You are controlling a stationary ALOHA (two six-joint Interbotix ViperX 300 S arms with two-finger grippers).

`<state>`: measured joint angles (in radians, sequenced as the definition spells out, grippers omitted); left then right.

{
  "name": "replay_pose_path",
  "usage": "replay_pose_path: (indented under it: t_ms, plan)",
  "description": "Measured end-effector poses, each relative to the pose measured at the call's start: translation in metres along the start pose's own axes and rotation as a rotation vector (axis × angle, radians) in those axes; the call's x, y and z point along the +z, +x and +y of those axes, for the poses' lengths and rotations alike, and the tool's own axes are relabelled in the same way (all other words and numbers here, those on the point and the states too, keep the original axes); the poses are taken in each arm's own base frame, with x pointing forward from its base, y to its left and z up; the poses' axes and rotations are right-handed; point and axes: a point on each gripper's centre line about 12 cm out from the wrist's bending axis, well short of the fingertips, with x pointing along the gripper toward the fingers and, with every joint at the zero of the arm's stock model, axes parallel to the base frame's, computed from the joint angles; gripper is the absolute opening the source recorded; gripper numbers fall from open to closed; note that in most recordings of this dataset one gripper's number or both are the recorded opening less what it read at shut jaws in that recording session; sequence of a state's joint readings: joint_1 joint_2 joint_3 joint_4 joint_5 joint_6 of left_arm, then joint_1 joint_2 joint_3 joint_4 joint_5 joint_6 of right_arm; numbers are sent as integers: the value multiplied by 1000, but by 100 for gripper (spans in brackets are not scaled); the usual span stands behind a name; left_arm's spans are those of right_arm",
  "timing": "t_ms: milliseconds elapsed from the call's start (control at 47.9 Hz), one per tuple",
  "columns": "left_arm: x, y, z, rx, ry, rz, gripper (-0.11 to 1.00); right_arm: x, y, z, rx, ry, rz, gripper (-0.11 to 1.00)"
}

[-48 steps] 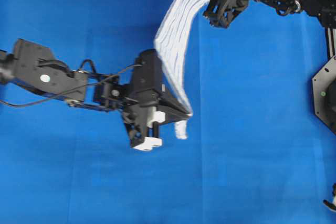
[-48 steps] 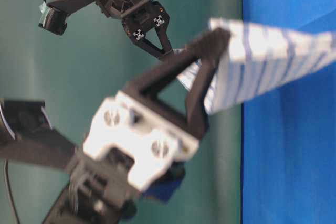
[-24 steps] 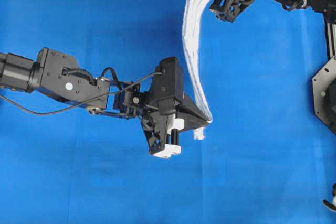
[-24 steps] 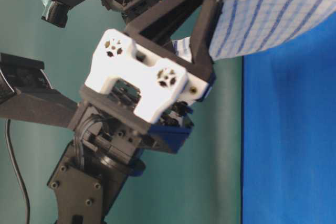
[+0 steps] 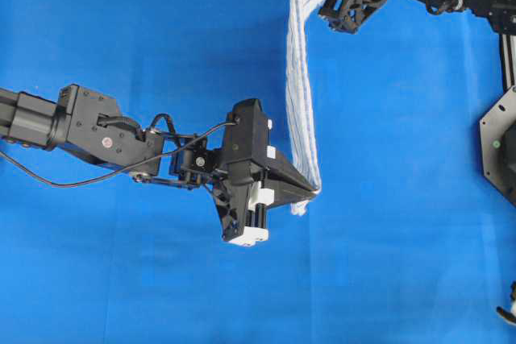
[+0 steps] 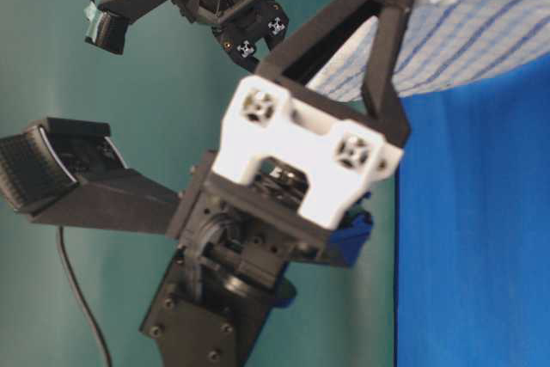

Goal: Fold the blue towel.
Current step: 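Lift the strip and rotate it vertical, laying it down lengthwise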

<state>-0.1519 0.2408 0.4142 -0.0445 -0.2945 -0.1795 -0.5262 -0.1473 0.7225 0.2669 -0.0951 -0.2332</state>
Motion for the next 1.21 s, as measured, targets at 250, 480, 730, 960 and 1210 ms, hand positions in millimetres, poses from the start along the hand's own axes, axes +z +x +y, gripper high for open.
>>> replay_pose_path:
  t_ms: [250,480,730,960,1210]
  plan:
    - [-13,-1,2,4,18,24,2,-8,18,0,-2,0,40,6]
    - [-39,-16,9,21,11,85,2,-6,51,6,10,-10,69,6]
    - [-54,-41,14,31,-6,116,2,0,82,17,36,-22,97,6]
    - [-62,-50,16,37,-18,136,3,-4,96,21,48,-25,130,6]
    - [-66,-51,18,42,-19,145,14,-15,102,25,55,-32,159,13]
